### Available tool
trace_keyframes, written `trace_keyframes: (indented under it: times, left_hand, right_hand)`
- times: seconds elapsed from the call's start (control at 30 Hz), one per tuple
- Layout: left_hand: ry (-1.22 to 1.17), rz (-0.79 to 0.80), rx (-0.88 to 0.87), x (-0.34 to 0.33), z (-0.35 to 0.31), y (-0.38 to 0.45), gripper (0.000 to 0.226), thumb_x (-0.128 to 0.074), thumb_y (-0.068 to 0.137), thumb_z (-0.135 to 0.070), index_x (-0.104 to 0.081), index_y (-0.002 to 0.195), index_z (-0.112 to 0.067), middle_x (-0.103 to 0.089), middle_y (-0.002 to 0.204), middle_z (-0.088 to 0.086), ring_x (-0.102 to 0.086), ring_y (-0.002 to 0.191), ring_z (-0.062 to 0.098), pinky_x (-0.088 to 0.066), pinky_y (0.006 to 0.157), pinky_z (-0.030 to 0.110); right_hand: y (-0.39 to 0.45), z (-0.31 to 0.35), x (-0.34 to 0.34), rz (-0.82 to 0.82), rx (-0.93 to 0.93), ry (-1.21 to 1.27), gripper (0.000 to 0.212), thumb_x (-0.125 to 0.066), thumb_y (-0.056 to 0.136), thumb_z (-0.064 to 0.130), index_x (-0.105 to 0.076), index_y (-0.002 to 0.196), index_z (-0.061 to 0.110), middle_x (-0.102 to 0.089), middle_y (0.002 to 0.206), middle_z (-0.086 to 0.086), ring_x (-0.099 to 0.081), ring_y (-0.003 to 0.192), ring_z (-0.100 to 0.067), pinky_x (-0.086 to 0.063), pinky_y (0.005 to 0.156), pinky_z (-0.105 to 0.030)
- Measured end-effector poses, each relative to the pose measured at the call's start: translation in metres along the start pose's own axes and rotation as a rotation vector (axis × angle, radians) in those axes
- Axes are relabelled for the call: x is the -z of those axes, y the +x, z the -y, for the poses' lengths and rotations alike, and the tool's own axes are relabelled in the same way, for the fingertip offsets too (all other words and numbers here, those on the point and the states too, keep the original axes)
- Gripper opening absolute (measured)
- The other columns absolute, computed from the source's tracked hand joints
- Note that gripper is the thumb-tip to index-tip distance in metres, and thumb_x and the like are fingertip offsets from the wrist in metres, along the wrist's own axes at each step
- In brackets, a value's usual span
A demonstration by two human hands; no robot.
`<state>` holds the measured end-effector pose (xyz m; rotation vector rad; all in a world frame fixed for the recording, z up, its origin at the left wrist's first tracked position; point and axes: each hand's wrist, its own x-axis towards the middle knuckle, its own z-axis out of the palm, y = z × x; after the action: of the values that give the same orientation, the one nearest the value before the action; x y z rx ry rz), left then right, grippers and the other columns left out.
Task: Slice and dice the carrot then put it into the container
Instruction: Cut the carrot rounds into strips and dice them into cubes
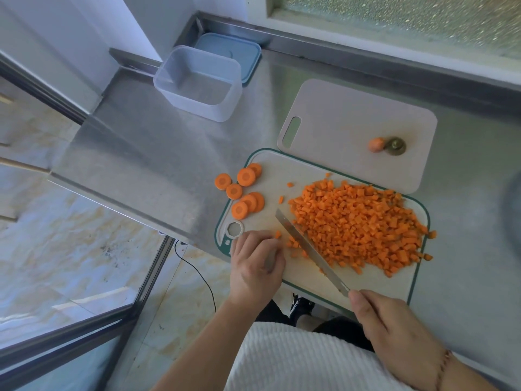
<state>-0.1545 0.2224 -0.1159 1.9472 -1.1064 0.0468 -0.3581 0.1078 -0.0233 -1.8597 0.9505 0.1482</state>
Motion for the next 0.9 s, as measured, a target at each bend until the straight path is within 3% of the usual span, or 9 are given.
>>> trace_keyframes:
  times: [0.13,0.23,0.4,0.47,0.53,0.63,0.7,0.8,0.9]
  left_hand:
    - [-0.045,-0.078,0.228,0.012,-0.003,0.0,0.027,-0.047,0.075,-0.004,-0.049,0.097,-0.018,-0.051,0.107,-0.002,-0.054,0.103,0.019,-0.045,0.089,0.031]
    - [-0.055,-0.066,0.373,0.018,-0.004,0.003,0.045,-0.044,0.067,0.006,-0.045,0.101,-0.023,-0.049,0.104,-0.001,-0.05,0.1,0.018,-0.041,0.088,0.019]
    - [0.0,0.058,0.408,0.027,-0.006,0.009,0.049,-0.046,0.068,0.002,-0.047,0.105,-0.03,-0.045,0.109,-0.033,-0.049,0.099,0.008,-0.038,0.082,0.009]
    - [0.022,0.095,0.369,0.03,-0.007,0.013,0.049,-0.049,0.071,0.0,-0.049,0.109,-0.031,-0.044,0.115,-0.037,-0.048,0.104,0.002,-0.04,0.089,0.015]
    - [0.031,0.125,0.334,0.034,-0.009,0.018,0.048,-0.051,0.074,-0.002,-0.05,0.112,-0.031,-0.046,0.114,-0.033,-0.05,0.106,0.006,-0.044,0.093,0.03]
    - [0.049,0.173,0.181,0.042,-0.009,0.033,0.038,-0.049,0.083,-0.009,-0.052,0.117,-0.025,-0.054,0.116,-0.016,-0.051,0.108,0.011,-0.048,0.092,0.037]
    - [0.054,0.184,0.054,0.049,-0.007,0.046,0.034,-0.047,0.088,-0.013,-0.053,0.12,-0.02,-0.057,0.12,-0.005,-0.052,0.108,0.014,-0.046,0.093,0.034]
    - [0.0,0.104,-0.031,0.061,-0.001,0.071,0.028,-0.048,0.094,-0.016,-0.052,0.121,-0.016,-0.053,0.12,-0.008,-0.05,0.11,0.01,-0.041,0.098,0.022]
    - [-0.033,0.12,-0.175,0.062,0.001,0.095,0.019,-0.054,0.095,-0.02,-0.054,0.113,-0.015,-0.055,0.117,-0.006,-0.053,0.107,0.016,-0.042,0.097,0.024]
  right_hand:
    - [0.002,0.004,-0.001,0.103,-0.007,-0.016,0.053,-0.025,0.085,0.064,-0.051,0.065,0.022,-0.058,0.058,0.006,-0.053,0.055,-0.009,-0.036,0.053,-0.021]
    - [0.008,0.005,-0.006,0.146,0.008,-0.004,0.047,-0.029,0.088,0.057,-0.049,0.063,0.023,-0.053,0.051,0.008,-0.05,0.054,-0.008,-0.035,0.054,-0.021]
    - [0.023,-0.005,0.003,0.109,0.001,-0.008,0.05,-0.03,0.091,0.054,-0.051,0.063,0.019,-0.048,0.05,0.005,-0.047,0.05,-0.007,-0.035,0.052,-0.024]
    - [0.028,-0.004,0.012,0.062,0.03,0.013,0.044,-0.031,0.094,0.048,-0.048,0.063,0.022,-0.051,0.052,0.011,-0.05,0.054,-0.003,-0.037,0.054,-0.019]
    - [0.034,-0.004,0.016,0.035,0.039,0.024,0.046,-0.032,0.096,0.046,-0.044,0.062,0.018,-0.047,0.053,0.009,-0.047,0.053,-0.001,-0.037,0.055,-0.019]
    - [0.036,-0.003,0.015,0.054,0.049,0.024,0.055,-0.029,0.091,0.056,-0.045,0.064,0.011,-0.042,0.056,0.005,-0.043,0.05,-0.004,-0.037,0.054,-0.024]
    - [0.031,0.002,0.018,0.01,0.069,0.048,0.056,-0.029,0.087,0.063,-0.049,0.064,0.015,-0.044,0.054,0.008,-0.044,0.051,-0.004,-0.035,0.053,-0.023]
    - [0.023,0.01,0.029,-0.138,0.101,-0.059,0.058,-0.026,0.079,0.075,-0.058,0.071,0.028,-0.059,0.06,0.01,-0.055,0.056,-0.004,-0.041,0.054,-0.022]
    - [0.019,0.012,0.031,-0.262,0.128,-0.398,0.075,0.004,0.065,0.089,-0.047,0.076,0.035,-0.055,0.066,0.015,-0.055,0.063,-0.001,-0.036,0.05,-0.019]
